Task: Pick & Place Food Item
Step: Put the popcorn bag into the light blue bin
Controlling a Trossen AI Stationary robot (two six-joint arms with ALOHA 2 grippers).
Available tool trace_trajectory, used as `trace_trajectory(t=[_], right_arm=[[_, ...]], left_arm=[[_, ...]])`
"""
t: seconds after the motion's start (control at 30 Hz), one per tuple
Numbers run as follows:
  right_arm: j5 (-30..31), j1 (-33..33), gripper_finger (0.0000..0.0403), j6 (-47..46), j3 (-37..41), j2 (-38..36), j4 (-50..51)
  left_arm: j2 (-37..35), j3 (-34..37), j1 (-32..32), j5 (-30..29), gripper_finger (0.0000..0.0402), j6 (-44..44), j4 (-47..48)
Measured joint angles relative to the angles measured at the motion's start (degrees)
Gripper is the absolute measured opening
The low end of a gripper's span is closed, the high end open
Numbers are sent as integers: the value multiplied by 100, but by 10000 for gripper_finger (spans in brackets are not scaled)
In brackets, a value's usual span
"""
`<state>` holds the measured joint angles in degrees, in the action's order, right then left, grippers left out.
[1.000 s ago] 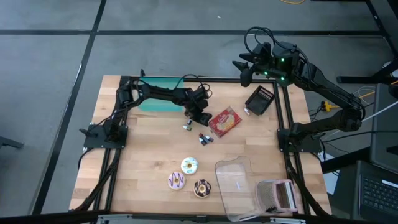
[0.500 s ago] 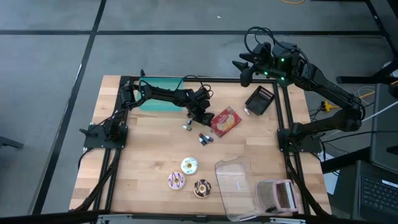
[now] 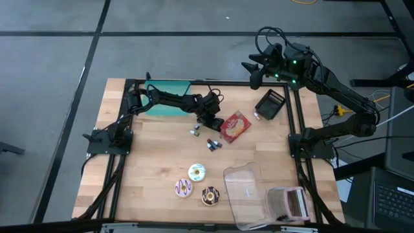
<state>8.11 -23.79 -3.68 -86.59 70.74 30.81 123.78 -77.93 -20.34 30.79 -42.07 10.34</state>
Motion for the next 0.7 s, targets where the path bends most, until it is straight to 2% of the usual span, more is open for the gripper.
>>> trace_trajectory(t=[0.17,0.23,0.4,0.53,0.7], right_arm=[[1,-1,199,-22,0,0,0],[1,0,199,-27,0,0,0],[0,-2,199,-31,0,0,0],[-1,0,199,-31,2,0,0],[-2,-2,199,-14,0,0,-3]], left_arm=[[11,6,-9,-114,27,83,-83],[13,6,-28,-88,10,85,-207],[18,8,-44,63,3,4,-636],[18,8,-71,436,3,-316,-1257],[-141,10,-86,513,2,-527,-1946]])
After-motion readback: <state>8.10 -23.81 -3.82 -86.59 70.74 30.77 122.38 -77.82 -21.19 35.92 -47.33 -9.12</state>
